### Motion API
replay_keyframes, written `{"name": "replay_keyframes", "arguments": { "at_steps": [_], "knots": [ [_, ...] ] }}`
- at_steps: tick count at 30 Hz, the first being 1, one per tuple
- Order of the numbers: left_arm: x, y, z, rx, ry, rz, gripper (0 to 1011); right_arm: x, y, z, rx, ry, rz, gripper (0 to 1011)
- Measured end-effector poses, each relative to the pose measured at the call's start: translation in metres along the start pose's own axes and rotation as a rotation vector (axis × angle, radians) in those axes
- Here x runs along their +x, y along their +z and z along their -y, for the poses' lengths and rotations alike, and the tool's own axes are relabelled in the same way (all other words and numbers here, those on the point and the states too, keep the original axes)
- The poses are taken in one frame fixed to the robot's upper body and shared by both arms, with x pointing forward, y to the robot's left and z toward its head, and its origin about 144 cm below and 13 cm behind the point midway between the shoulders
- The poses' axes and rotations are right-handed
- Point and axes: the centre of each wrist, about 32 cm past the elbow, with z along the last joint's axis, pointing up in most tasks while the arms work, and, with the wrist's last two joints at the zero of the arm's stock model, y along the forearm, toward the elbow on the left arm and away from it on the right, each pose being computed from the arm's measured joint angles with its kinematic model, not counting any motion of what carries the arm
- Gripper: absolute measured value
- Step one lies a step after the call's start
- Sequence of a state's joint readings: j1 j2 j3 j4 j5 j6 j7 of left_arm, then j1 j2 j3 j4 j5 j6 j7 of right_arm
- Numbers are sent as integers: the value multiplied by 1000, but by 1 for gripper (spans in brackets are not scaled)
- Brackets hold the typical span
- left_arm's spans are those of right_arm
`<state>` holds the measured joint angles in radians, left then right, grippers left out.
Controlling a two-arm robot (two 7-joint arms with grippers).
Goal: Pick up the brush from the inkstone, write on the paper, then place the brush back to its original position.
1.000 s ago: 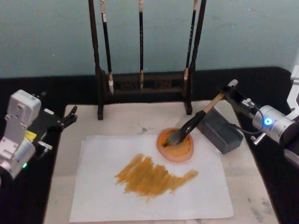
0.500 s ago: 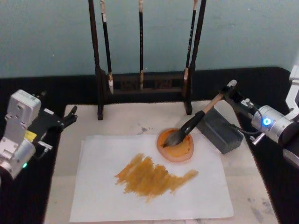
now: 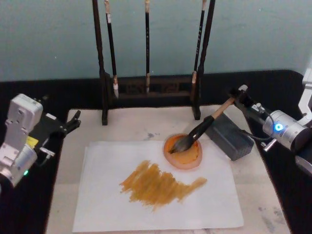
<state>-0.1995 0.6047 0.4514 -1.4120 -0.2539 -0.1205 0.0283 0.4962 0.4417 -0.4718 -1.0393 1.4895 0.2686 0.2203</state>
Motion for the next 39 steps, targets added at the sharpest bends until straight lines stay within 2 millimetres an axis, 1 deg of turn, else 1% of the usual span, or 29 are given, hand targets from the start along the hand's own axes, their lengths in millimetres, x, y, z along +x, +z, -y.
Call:
{"name": "replay_keyframes", "arguments": {
  "at_steps": [2,3,4,5,8,10,12,15,16,17,18,20,21,23,27,32,36,39],
  "knots": [
    [0,0,0,0,0,0,1010,0,0,0,0,0,0,390],
    [0,0,0,0,0,0,1010,0,0,0,0,0,0,433],
    [0,0,0,0,0,0,1010,0,0,0,0,0,0,446],
    [0,0,0,0,0,0,1010,0,0,0,0,0,0,516],
    [0,0,0,0,0,0,1009,0,0,0,0,1,-1,593],
    [0,0,0,0,0,0,1010,0,0,0,0,1,-1,677],
    [0,0,0,0,0,0,1010,0,0,0,0,1,-1,718],
    [0,0,0,0,0,0,1010,0,0,0,0,1,-1,816],
    [0,0,0,0,0,0,1010,0,0,0,0,1,-1,866],
    [0,0,0,0,0,0,1010,0,0,0,0,1,-1,866],
    [0,0,0,0,0,0,1010,0,0,0,-1,1,-1,901],
    [0,0,0,0,0,0,1010,0,0,0,-1,1,-1,933],
    [0,0,0,0,0,0,1010,0,0,0,-1,1,-1,979],
    [0,0,0,0,0,0,1010,0,0,0,-1,1,-1,1000],
    [0,0,0,0,0,0,1010,0,0,0,-1,1,-1,1000],
    [0,0,0,0,0,0,1010,0,-2,5,4,-1,-24,1000],
    [0,0,0,0,0,0,1010,0,-3,12,9,-15,-52,1000],
    [0,0,0,0,0,0,1010,-5,-4,21,2,-53,-45,1000]
  ]
}}
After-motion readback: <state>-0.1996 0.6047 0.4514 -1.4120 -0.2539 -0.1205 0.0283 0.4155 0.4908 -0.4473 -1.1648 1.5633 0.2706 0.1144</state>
